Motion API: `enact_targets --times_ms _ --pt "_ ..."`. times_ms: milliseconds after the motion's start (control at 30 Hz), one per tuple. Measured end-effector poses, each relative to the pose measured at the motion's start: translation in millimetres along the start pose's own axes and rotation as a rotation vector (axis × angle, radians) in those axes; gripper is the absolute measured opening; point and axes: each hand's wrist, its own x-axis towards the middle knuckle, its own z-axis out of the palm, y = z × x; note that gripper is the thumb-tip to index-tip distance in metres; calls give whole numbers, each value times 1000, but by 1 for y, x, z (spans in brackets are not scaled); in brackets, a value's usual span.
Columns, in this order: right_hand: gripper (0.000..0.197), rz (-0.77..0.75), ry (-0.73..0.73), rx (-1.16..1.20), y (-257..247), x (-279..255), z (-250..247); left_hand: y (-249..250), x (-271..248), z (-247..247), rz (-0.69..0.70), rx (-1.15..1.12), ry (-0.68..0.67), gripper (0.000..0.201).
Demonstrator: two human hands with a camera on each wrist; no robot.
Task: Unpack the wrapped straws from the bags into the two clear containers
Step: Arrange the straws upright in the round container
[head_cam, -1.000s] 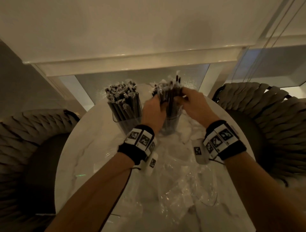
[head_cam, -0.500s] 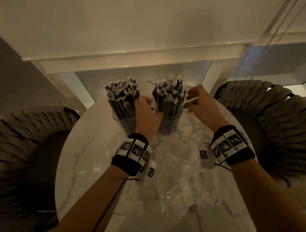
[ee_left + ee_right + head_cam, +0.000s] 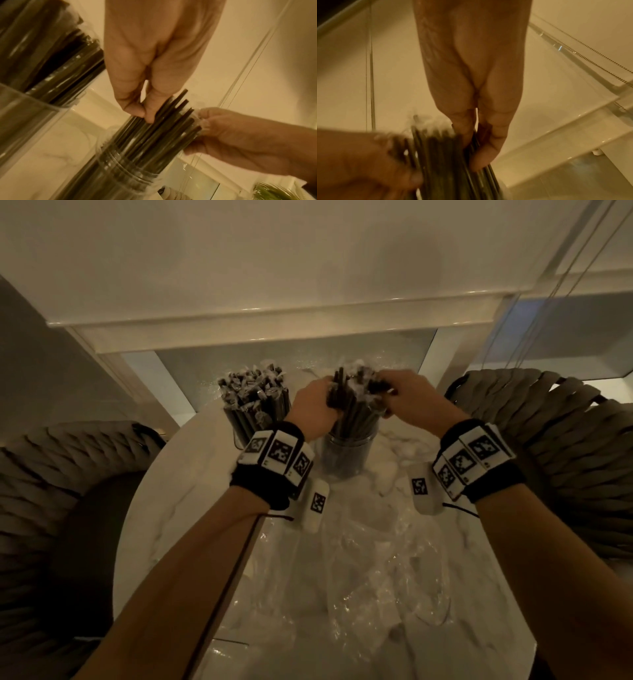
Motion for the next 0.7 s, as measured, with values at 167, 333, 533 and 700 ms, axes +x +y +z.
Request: enact_targets --times_ms 167,333,533,700 --pt "41 134 256 347 7 -17 10 -11 -13 6 -52 -208 167 66" --pt "26 96 327 226 6 -48 25 -18 -47 30 -57 -201 352 28" --pt "27 77 252 193 -8 -38 50 -3 -36 54 51 -38 272 35" --pt "22 -84 192 -3 -27 -18 11 3 -29 33 125 43 336 19"
